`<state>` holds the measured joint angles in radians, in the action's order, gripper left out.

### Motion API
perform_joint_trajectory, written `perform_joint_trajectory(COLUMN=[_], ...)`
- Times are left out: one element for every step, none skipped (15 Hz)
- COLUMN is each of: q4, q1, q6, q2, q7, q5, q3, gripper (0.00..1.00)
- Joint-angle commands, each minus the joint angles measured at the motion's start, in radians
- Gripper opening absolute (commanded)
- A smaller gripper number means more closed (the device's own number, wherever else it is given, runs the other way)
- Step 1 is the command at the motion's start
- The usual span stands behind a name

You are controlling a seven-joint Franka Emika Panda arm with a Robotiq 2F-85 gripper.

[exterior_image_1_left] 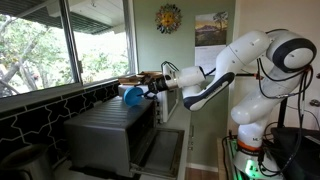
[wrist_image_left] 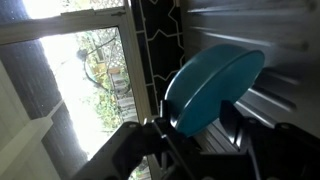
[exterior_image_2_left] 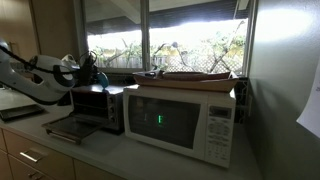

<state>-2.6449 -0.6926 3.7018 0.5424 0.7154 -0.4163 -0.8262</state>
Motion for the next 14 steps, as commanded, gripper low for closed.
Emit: perform_joint_trajectory(q4=[-0.014, -0.014, -0.013, -0.012, -0.01, -0.009, -0.006, -0.004, -0.001, 0.001, 0.009, 0.012, 0.024, 0.034], q1=[0.086, 0.101, 0.124, 0.149, 0.166, 0.188, 0.203, 0.22, 0.231, 0.248, 0.272, 0.288, 0.323, 0.358], q6=[-0.07, -0.086, -0.113, -0.144, -0.169, -0.192, -0.211, -0.228, -0.242, -0.257, -0.29, -0.313, -0.366, -0.412], q2=[-0.022, -0.021, -0.025, -0.031, -0.035, -0.041, -0.044, -0.047, -0.045, -0.048, -0.053, -0.053, -0.064, -0.073], q7=[-0.022, -0.022, -0.026, -0.03, -0.029, -0.03, -0.029, -0.026, -0.027, -0.03, -0.039, -0.04, -0.045, -0.046], q5=[-0.095, -0.117, -0.144, -0.17, -0.19, -0.209, -0.222, -0.234, -0.237, -0.24, -0.241, -0.236, -0.234, -0.225], q3=[0.079, 0.097, 0.121, 0.144, 0.161, 0.182, 0.201, 0.221, 0.236, 0.256, 0.281, 0.299, 0.333, 0.365], gripper=[0.56, 0.58, 0.6, 0.63, 0.65, 0.66, 0.74, 0.7, 0.72, 0.89, 0.93, 0.98, 1.0, 1.0])
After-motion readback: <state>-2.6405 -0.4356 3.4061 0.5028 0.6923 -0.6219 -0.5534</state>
